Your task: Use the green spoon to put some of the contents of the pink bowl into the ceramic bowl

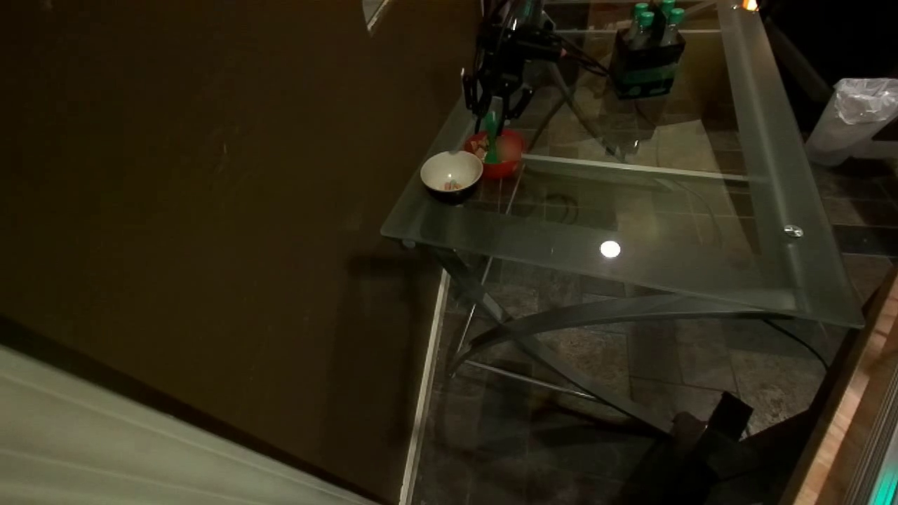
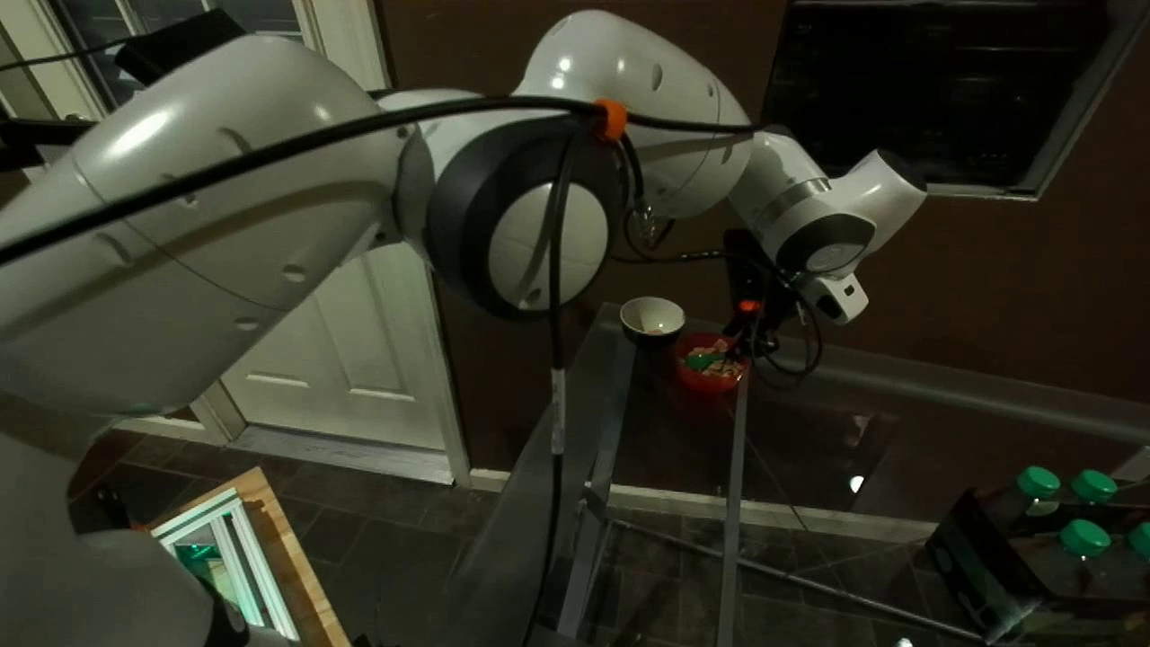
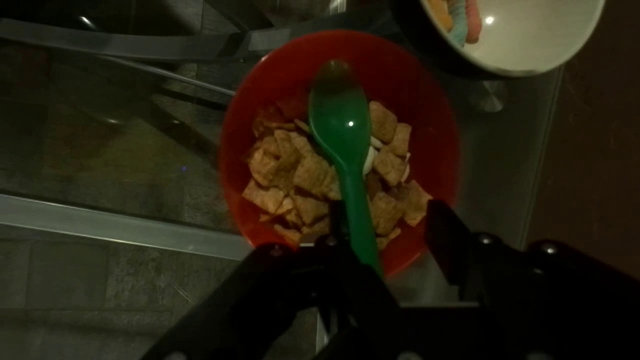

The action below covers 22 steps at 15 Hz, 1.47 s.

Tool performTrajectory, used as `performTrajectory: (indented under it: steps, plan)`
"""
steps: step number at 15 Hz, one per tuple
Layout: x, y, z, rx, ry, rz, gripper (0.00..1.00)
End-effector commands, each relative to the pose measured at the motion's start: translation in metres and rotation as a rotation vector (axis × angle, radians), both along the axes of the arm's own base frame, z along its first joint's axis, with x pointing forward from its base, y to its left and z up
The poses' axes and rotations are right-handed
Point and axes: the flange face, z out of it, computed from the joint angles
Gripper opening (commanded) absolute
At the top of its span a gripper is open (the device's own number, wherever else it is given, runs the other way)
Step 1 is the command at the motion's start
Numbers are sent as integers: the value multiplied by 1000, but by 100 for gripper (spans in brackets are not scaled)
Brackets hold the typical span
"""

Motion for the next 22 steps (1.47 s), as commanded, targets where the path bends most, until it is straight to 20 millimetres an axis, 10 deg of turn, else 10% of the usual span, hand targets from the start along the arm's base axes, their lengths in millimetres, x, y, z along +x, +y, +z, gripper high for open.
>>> performTrajectory:
  steps: [1, 22]
  plan:
    - [5, -3, -3, 39, 28, -25, 49]
    - [2, -8, -14, 19, 92, 1, 26]
